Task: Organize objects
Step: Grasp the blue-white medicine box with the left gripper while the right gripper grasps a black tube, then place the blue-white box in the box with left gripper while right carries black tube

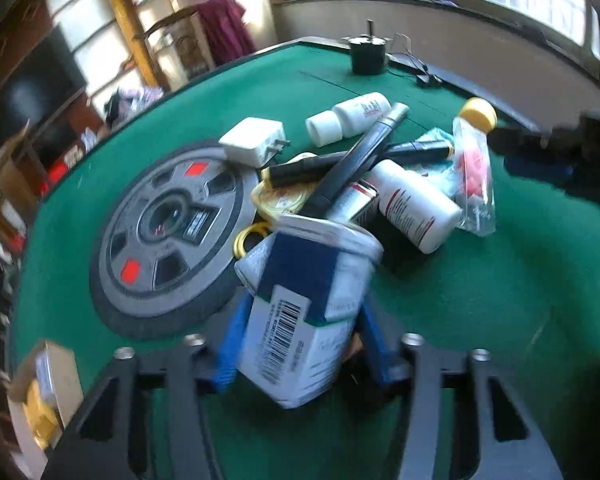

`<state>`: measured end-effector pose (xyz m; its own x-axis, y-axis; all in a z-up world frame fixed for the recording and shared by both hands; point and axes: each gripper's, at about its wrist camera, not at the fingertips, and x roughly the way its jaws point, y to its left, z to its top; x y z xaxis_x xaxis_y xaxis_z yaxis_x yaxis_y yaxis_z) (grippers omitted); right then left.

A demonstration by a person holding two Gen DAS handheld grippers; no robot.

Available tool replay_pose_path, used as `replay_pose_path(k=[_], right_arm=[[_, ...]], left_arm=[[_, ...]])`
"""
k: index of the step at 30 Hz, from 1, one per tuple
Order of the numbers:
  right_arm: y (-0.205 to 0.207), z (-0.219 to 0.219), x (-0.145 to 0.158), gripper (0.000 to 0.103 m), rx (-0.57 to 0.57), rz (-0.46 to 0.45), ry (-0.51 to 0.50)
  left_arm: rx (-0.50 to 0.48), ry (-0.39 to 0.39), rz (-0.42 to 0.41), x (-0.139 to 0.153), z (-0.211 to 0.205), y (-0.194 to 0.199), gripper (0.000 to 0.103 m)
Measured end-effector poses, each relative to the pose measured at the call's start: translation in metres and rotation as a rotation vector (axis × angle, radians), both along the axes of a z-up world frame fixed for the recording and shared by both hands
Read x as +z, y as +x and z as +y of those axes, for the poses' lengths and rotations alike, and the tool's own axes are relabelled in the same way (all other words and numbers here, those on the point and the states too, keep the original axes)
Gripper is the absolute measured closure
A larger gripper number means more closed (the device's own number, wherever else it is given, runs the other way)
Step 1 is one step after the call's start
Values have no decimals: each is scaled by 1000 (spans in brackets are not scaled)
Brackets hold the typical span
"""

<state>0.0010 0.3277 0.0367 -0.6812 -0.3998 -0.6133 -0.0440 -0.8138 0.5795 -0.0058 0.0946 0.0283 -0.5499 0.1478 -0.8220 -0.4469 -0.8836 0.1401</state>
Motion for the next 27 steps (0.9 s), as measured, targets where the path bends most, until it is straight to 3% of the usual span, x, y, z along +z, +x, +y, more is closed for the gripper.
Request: replay_pose_path(k=[6,16,20,23,27], right_arm=[[0,-4,-4,54,-3,-19,41],[-4,-11,-14,54,9,-77,101],[6,-24,0,54,21,-19,172],[24,-49,14,54,105,16,182],[30,-103,18,54,268,-24,257]], left_arm=[[48,40,42,14,-12,18,61],[163,238,97,59,-77,78,61],[229,286,128,70,-111,103,61],[268,305,135,72,-139,117,61],[344,337,127,68,-182,128,61]])
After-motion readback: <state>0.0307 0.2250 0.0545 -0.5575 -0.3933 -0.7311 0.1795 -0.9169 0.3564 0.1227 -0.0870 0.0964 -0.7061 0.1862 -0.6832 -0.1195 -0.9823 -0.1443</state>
